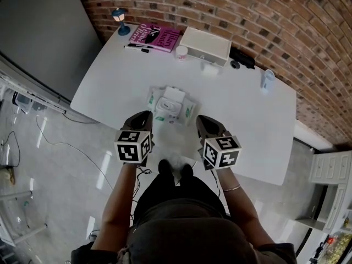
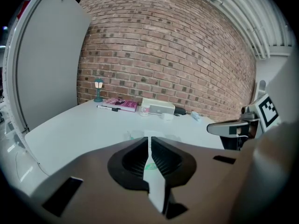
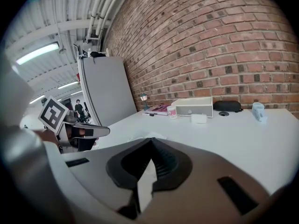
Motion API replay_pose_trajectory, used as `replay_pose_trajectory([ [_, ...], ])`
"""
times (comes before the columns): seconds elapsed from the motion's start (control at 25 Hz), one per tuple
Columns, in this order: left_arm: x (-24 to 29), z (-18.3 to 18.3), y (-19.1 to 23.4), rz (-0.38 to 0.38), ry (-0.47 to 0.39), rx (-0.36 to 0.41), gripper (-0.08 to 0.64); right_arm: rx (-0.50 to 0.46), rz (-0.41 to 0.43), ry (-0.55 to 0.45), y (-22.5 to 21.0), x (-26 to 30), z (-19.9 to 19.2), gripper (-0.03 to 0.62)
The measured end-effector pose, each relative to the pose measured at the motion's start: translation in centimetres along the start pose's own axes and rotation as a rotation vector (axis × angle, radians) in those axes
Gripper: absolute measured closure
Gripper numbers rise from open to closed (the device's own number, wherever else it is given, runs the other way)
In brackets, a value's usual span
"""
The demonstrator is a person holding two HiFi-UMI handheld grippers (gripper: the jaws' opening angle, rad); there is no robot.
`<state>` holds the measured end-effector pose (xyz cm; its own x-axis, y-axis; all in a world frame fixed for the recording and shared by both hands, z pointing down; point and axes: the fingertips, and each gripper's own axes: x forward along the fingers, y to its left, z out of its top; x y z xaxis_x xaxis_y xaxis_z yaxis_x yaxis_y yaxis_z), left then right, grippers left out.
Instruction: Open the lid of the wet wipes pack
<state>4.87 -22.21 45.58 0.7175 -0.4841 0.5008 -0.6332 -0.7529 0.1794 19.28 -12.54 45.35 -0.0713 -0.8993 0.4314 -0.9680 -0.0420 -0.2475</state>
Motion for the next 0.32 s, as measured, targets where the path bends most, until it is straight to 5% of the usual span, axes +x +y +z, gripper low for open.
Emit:
replay_pose_trajectory([
  [0.32,0.45,0.05,0.26,-0.002,0.004,-0.006,0.525,-0.001,0.004,0.006,0.04,0.58,-0.13,0.589],
])
